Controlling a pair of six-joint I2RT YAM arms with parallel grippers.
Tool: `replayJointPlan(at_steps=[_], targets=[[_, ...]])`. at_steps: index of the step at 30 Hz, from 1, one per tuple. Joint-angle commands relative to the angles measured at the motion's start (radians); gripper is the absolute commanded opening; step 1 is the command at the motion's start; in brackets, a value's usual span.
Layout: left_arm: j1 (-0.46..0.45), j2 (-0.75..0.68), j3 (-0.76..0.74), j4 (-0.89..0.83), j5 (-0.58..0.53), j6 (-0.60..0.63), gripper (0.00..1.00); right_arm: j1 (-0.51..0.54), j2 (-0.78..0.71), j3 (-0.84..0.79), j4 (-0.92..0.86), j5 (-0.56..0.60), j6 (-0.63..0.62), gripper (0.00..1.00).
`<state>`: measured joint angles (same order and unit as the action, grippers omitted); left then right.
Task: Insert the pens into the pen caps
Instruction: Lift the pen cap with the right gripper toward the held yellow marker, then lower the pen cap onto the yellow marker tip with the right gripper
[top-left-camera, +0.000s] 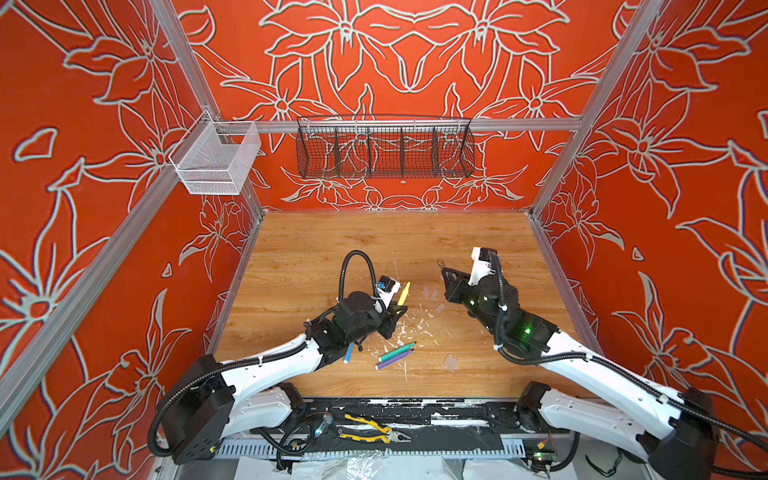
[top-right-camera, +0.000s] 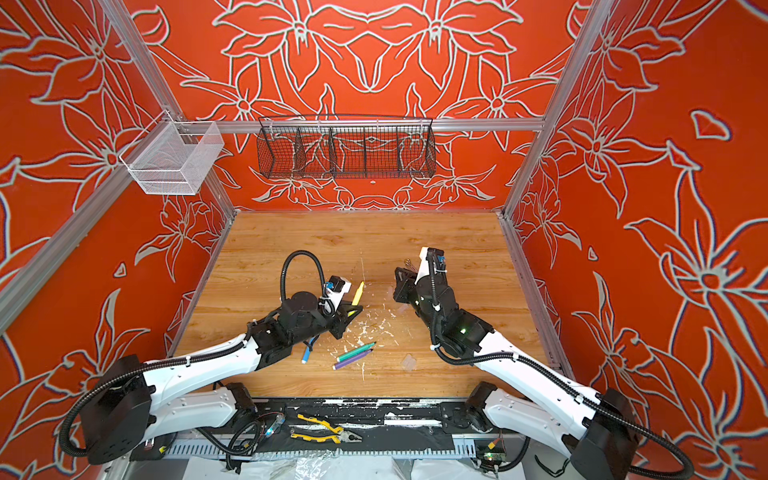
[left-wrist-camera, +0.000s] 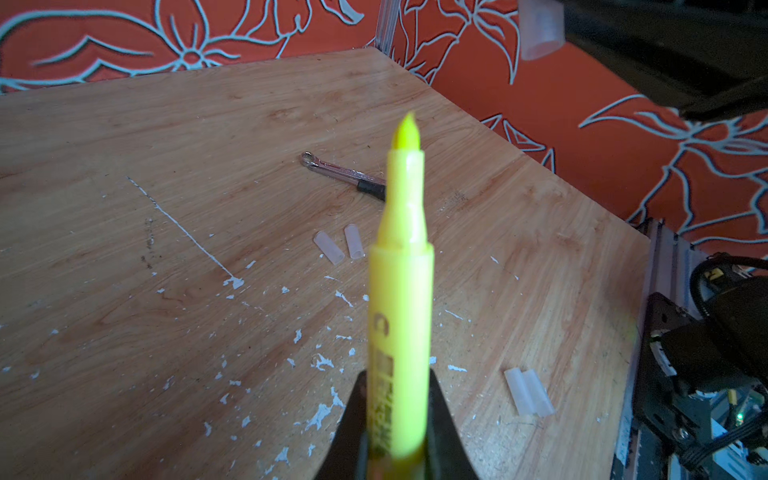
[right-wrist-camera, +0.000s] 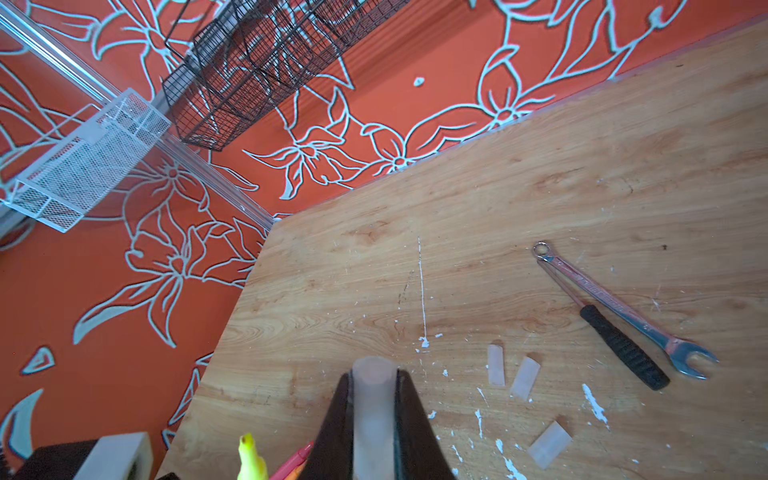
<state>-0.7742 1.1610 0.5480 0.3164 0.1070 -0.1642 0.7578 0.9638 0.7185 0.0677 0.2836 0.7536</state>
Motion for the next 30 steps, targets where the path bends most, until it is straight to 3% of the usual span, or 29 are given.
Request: replayJointPlan(at_steps=[1, 6, 13, 30], targets=[[0.001, -0.004, 0.029, 0.022, 0.017, -0.007, 0.00, -0.006, -0.014, -0.033, 0.081, -0.061, 0.029, 0.00], [0.001, -0.011, 0.028, 0.023, 0.016, -0.008, 0.00, -0.008, 0.009, -0.046, 0.114, -0.102, 0.045, 0.00], [0.001, -0.021, 0.026, 0.016, 0.010, -0.006, 0.00, -0.008, 0.020, -0.134, 0.303, -0.163, 0.061, 0.00], [0.001, -0.008, 0.034, 0.016, 0.023, -0.011, 0.00, -0.007, 0.186, -0.119, 0.546, -0.273, 0.120, 0.00]])
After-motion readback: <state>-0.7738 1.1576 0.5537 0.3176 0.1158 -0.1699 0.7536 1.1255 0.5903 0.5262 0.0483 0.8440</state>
